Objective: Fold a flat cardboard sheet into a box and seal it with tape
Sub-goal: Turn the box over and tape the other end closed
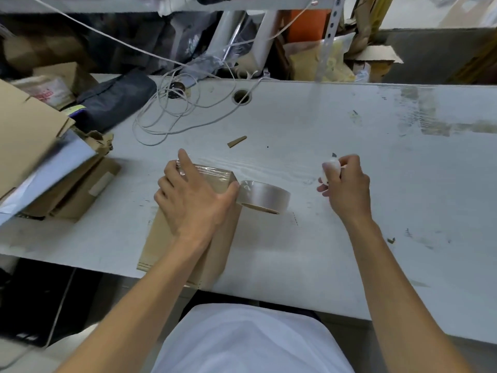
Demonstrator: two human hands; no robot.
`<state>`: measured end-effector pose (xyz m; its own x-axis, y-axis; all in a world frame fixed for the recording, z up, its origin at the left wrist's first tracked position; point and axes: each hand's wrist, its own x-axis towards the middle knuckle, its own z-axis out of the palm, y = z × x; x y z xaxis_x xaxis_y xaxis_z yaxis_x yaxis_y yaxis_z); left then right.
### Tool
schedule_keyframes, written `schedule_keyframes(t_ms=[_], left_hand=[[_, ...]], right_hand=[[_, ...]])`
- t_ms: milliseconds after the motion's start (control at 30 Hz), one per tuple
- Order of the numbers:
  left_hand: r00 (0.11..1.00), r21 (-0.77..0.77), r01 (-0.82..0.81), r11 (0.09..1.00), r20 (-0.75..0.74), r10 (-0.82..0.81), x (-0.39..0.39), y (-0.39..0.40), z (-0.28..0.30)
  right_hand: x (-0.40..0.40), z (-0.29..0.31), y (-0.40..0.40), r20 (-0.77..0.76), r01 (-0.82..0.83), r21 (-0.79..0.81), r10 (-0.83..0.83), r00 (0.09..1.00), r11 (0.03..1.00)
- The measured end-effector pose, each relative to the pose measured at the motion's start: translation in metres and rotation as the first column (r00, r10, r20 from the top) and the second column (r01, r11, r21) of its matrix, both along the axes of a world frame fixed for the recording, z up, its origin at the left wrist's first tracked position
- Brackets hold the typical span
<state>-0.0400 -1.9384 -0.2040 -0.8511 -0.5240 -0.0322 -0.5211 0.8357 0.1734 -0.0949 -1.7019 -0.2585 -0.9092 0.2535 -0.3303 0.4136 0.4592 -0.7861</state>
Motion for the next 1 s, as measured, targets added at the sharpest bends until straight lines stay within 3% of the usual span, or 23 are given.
schedule_keyframes(t_ms=[67,167,367,667,767,900,1000], left_hand=[[1.0,-0.006,-0.009,1.0,0.001,0.009,0.0,0.0,-0.001],[1.0,-0.002,-0.018,1.0,-0.013,0.018,0.001,0.001,-0.002],[0.999,0.006,-0.031,0.999,-0.009,0.031,0.0,0.001,-0.002],[1.0,-0.015,-0.014,1.0,-0.01,0.013,0.001,0.001,-0.002],[1.0,-0.016,-0.016,1.0,-0.002,0.016,0.0,0.001,-0.002],[0.999,-0.005,-0.036,0.999,-0.005,0.036,-0.002,-0.001,-0.002],[1.0,-0.003,-0.026,1.0,-0.007,0.026,-0.002,-0.001,-0.003]], right_hand=[[0.009,0.033,-0.033,-0.123,-0.056,-0.148,0.037,0.992,0.987],[0.028,0.048,-0.082,-0.106,-0.197,-0.321,0.171,0.979,0.926],[0.036,0.03,-0.116,-0.05,-0.182,-0.329,0.175,0.983,0.927],[0.048,0.022,-0.121,-0.121,-0.165,-0.233,0.14,0.983,0.958],[0.047,0.022,-0.116,-0.146,-0.25,-0.225,0.221,0.964,0.942],[0.065,0.009,-0.108,-0.003,-0.425,-0.251,0.439,0.899,0.87],[0.078,-0.002,-0.099,0.061,-0.342,-0.387,0.393,0.917,0.856]])
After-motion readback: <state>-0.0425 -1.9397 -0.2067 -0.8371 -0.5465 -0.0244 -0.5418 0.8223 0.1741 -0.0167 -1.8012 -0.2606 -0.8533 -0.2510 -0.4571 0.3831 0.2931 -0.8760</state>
